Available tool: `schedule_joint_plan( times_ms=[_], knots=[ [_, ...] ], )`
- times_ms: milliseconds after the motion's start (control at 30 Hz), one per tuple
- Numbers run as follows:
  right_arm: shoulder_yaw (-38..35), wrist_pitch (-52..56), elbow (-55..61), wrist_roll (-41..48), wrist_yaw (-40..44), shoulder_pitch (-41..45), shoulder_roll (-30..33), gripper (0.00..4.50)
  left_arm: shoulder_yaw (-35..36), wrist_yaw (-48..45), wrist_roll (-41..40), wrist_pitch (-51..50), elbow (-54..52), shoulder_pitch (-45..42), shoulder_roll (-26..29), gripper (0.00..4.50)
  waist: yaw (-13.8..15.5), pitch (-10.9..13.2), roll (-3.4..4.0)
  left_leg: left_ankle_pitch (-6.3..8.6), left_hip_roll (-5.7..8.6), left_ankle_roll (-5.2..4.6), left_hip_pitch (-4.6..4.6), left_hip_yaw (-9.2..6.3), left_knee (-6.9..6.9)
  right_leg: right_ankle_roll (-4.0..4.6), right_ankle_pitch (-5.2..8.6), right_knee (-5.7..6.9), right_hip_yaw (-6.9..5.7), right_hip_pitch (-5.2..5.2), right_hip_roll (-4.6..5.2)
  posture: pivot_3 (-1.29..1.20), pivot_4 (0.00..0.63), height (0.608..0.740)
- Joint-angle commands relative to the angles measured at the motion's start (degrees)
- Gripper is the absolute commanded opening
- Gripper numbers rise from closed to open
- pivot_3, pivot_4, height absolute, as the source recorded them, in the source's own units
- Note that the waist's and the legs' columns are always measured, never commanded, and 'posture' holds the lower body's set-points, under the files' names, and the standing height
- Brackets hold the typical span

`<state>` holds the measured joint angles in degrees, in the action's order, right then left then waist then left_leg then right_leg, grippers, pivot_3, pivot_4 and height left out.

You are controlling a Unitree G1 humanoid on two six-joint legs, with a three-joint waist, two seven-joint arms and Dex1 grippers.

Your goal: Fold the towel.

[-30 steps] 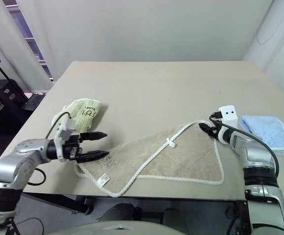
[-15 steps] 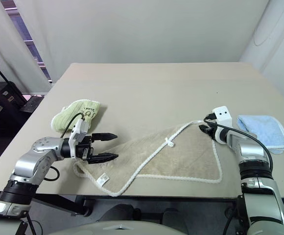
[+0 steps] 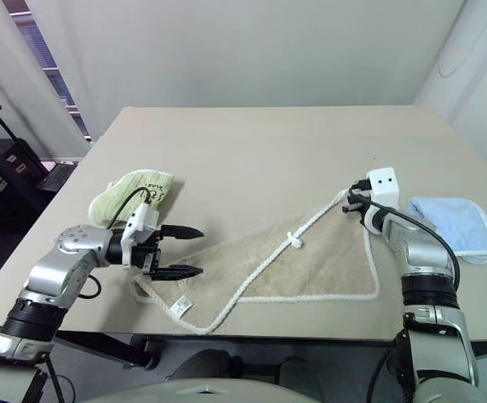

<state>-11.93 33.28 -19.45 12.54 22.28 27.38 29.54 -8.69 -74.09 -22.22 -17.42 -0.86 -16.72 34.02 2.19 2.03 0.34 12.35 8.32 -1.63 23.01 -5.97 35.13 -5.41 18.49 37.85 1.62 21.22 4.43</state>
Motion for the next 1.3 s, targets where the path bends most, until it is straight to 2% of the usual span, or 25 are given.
schedule_joint_plan(
  times_ms=[33, 233, 367, 567, 900, 1067, 1167, 1300],
  knots=[
    [-3.06, -0.38, 0.91, -0.12, -6.9, 4.01, -1.99, 0.03, -3.25, 1.25, 0.03, -3.27, -4.72, -2.36, -1.35, 4.5, -0.06, 0.0, -0.01, 0.0, 0.0, 0.0, 0.05, 0.0, 0.0, -0.01, 0.0, 0.01, 0.01, 0.07, -0.01, 0.0, 0.0, 0.74],
    [-5.06, -4.55, -5.66, -1.27, -16.78, 11.55, -5.62, 0.03, -9.03, 0.18, 3.36, -0.87, -3.69, -4.62, -3.54, 4.5, -0.13, 0.02, 0.03, -0.09, 0.0, 0.13, 0.1, -0.02, -0.04, -0.13, -0.07, 0.19, 0.01, 0.22, -0.04, 0.0, 0.0, 0.74],
    [-6.36, -7.45, -13.43, -2.33, -22.28, 15.52, -5.7, 0.03, -11.54, -0.48, 5.07, 0.07, -2.45, -5.49, -4.04, 4.5, -0.12, 0.02, 0.03, -0.11, 0.0, 0.17, 0.07, -0.05, -0.02, 0.02, 0.0, 0.21, 0.01, 0.2, -0.07, 0.0, 0.0, 0.74],
    [-5.77, -10.11, -18.36, -2.88, -22.72, 16.76, -5.18, 0.03, -16.75, 5.23, 11.93, -3.4, 0.17, -8.4, -7.44, 4.5, -0.18, 0.02, 0.04, -0.18, 0.0, 0.06, 0.09, -0.08, -0.02, -0.04, -0.03, 0.2, 0.0, 0.19, -0.08, 0.0, 0.0, 0.74],
    [-5.44, -11.15, -19.71, -3.24, -23.07, 16.48, -5.35, 0.03, -20.22, -5.71, 7.81, -7.14, -1.75, -9.09, -5.73, 4.5, -2.65, 0.03, 0.05, -0.25, -0.01, 0.1, 0.08, -0.21, -0.04, -0.13, -0.08, 0.26, -0.02, 0.2, -0.16, 0.0, 0.0, 0.74],
    [-3.58, -13.21, -12.33, -3.57, -20.12, 14.69, -5.34, 0.03, -20.51, -4.73, 10.95, -2.78, 2.83, -10.41, -6.79, 4.5, -2.95, 0.03, 0.06, -0.27, -0.01, 0.11, 0.08, -0.24, 0.0, -0.12, -0.08, 0.25, -0.04, 0.17, -0.15, 0.0, 0.0, 0.74],
    [-2.27, -10.39, -0.67, -1.05, -16.02, 13.22, -5.9, 0.03, -18.65, -4.56, 10.09, -0.18, 4.3, -9.97, -7.07, 4.5, -3.05, 0.06, 0.11, -0.27, -0.01, 0.1, 0.09, -0.26, -0.02, -0.14, -0.09, 0.25, -0.04, 0.2, -0.15, 0.0, 0.0, 0.74],
    [-0.16, -5.29, 10.37, -1.28, -15.53, 13.28, -6.2, 0.03, -17.69, -6.89, 9.38, 3.43, 3.97, -8.78, -4.71, 4.5, -3.1, 0.08, 0.14, -0.27, -0.04, 0.1, 0.11, -0.37, -0.06, -0.16, -0.09, 0.27, -0.04, 0.26, -0.22, 0.0, 0.0, 0.74]
  ],
)
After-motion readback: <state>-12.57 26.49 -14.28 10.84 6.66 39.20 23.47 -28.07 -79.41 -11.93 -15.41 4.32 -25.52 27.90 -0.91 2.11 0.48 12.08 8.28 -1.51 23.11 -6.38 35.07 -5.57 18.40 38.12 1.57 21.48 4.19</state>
